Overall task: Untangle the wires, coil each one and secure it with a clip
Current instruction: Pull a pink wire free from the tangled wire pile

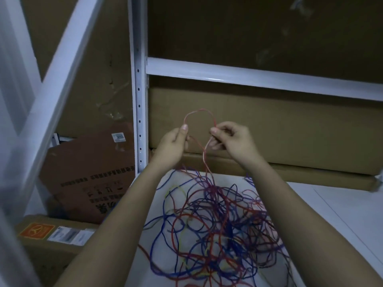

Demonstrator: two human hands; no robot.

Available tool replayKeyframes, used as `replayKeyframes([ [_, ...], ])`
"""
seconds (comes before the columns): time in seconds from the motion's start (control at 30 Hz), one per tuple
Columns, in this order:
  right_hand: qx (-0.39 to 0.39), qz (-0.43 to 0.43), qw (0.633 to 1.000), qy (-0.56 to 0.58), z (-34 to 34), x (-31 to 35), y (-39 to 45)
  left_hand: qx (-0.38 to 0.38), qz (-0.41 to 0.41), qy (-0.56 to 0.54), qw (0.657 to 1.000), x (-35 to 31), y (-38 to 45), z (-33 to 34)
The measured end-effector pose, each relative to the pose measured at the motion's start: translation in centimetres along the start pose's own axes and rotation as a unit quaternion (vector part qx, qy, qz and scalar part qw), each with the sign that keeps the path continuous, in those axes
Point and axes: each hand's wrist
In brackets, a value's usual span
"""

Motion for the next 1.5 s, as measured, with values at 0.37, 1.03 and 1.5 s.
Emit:
replayKeyframes([
  [0.37,-0.034,-0.065,0.997,0.003,-1.9,6.6,3.4,-0.031,0.063,-0.011,0.998,-7.0,3.9,-0.5],
  [1.03,-0.177,-0.152,0.965,-0.123,-4.7,8.4,4.2,0.080,0.044,-0.004,0.996,-8.8,3.6,3.1],
  [1.5,-0.070,-0.025,0.992,0.101,-3.4,7.0,4.2,0.022,-0.013,-0.114,0.993,-7.6,3.1,4.9],
])
Point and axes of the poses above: each hand's wrist, its own y-axis towards the middle knuckle, its own z-axis out of the palm, x = y × z, and after that the axes turned 1 degree about -z, right-handed
